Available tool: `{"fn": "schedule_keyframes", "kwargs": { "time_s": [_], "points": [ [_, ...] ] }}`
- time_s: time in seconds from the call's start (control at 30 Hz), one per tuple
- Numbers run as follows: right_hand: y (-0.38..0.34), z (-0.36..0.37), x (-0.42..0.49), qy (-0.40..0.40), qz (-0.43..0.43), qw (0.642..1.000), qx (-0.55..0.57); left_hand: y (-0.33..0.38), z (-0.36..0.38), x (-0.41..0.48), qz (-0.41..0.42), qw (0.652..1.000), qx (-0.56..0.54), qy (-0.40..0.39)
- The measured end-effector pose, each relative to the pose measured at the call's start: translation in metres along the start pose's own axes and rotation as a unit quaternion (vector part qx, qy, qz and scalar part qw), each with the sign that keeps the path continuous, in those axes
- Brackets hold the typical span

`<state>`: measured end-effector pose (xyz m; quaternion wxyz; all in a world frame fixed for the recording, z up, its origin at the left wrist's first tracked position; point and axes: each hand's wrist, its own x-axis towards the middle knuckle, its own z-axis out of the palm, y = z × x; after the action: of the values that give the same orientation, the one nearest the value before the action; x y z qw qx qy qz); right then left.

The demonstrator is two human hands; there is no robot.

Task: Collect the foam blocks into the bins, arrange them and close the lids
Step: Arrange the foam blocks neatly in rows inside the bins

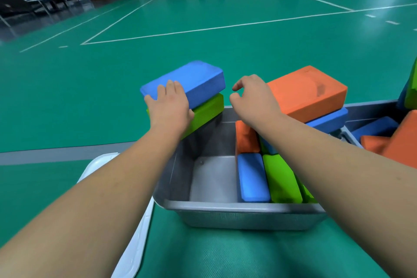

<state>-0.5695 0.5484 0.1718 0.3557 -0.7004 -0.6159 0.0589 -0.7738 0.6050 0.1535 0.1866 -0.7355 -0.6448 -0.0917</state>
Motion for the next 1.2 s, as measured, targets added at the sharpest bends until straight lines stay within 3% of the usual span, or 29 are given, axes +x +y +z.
{"fn": "schedule_keyframes", "kwargs": {
  "time_s": [0.1, 0.23, 0.33, 0.47, 0.57, 0.63, 0.7, 0.77, 0.87, 1.07, 1.2],
  "points": [
    [0.000, -0.007, 0.010, 0.024, -0.002, 0.999, 0.022, -0.002, -0.011, 0.000, 0.013, 0.999, -0.012, 0.036],
    [-0.007, -0.023, 0.027, 0.074, 0.031, 0.987, 0.138, 0.000, -0.028, -0.011, 0.056, 0.991, -0.064, 0.104],
    [-0.013, -0.036, 0.041, 0.090, 0.077, 0.971, 0.209, 0.017, -0.042, -0.029, 0.089, 0.984, -0.113, 0.108],
    [-0.016, -0.046, 0.045, 0.140, 0.063, 0.977, 0.146, 0.039, -0.049, -0.056, 0.089, 0.975, -0.189, 0.077],
    [-0.014, -0.045, 0.033, 0.134, 0.020, 0.987, 0.088, 0.043, -0.043, -0.060, 0.098, 0.933, -0.343, 0.040],
    [-0.013, -0.035, 0.019, 0.102, -0.009, 0.993, 0.051, 0.039, -0.035, -0.057, 0.091, 0.907, -0.412, 0.003],
    [-0.011, -0.024, 0.004, 0.061, -0.039, 0.997, 0.012, 0.036, -0.023, -0.053, 0.034, 0.871, -0.485, -0.066],
    [-0.008, -0.015, -0.010, 0.022, -0.065, 0.998, -0.002, 0.035, -0.010, -0.049, -0.063, 0.809, -0.557, -0.177],
    [-0.006, -0.006, -0.024, -0.025, -0.092, 0.995, 0.000, 0.034, 0.003, -0.042, -0.156, 0.737, -0.572, -0.325],
    [0.002, 0.006, -0.050, -0.164, -0.142, 0.971, -0.098, 0.028, 0.023, -0.048, -0.116, 0.640, -0.528, -0.546],
    [0.009, 0.001, -0.051, -0.190, -0.163, 0.963, -0.101, 0.023, 0.026, -0.042, -0.103, 0.604, -0.541, -0.576]
  ]
}}
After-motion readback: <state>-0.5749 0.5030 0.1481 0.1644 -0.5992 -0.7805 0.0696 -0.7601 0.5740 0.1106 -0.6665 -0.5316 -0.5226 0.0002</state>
